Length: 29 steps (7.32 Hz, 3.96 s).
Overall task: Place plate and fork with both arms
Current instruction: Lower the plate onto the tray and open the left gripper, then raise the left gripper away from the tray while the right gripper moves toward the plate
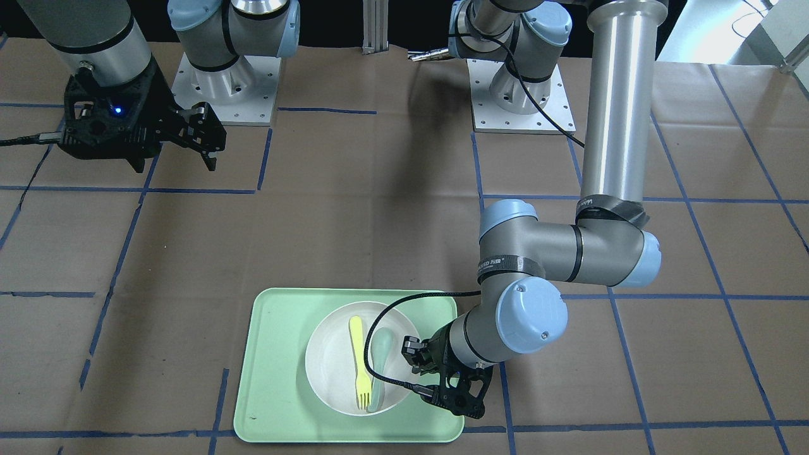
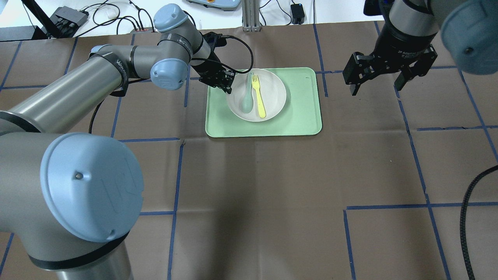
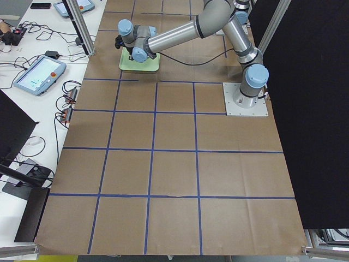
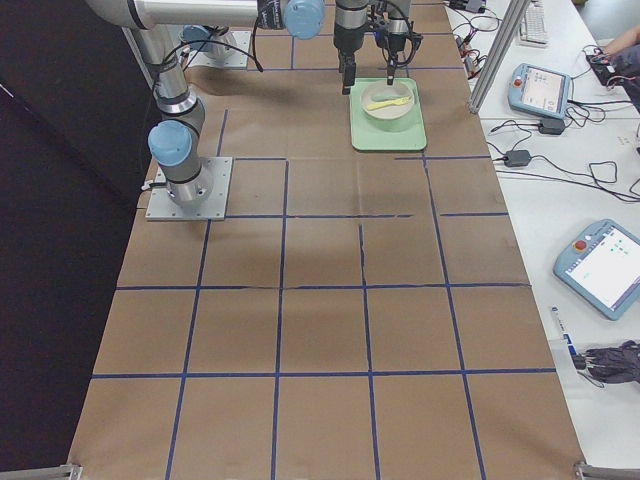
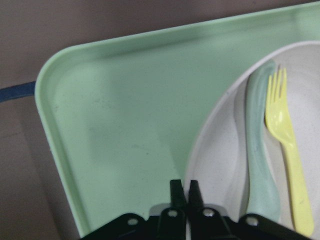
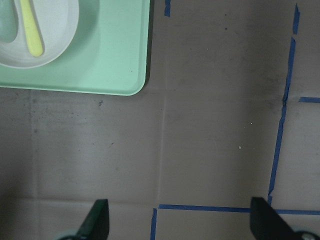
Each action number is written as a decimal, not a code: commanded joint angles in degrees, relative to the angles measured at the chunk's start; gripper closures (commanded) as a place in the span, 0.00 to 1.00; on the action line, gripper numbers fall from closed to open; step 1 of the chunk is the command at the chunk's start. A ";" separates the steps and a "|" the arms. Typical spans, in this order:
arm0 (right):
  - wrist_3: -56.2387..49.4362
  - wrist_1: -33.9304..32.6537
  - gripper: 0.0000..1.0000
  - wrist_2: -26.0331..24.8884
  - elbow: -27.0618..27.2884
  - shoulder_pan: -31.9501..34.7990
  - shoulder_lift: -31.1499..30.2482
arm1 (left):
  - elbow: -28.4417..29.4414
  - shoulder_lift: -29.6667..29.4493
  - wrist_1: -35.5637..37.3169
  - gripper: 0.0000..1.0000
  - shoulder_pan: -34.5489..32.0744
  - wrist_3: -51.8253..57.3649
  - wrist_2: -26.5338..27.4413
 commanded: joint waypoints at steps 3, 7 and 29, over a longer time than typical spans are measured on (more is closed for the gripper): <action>0.00 0.07 0.00 0.00 0.00 -0.03 0.00 | 0.21 -0.75 -0.77 0.92 -0.08 -0.01 -0.24; 0.00 0.07 0.00 0.09 0.00 -0.03 0.00 | 0.21 -0.84 -1.29 0.91 -0.78 1.04 -0.33; 0.00 0.07 0.00 0.09 -0.09 0.06 0.08 | 1.02 29.36 -37.73 0.00 -8.35 -12.76 17.60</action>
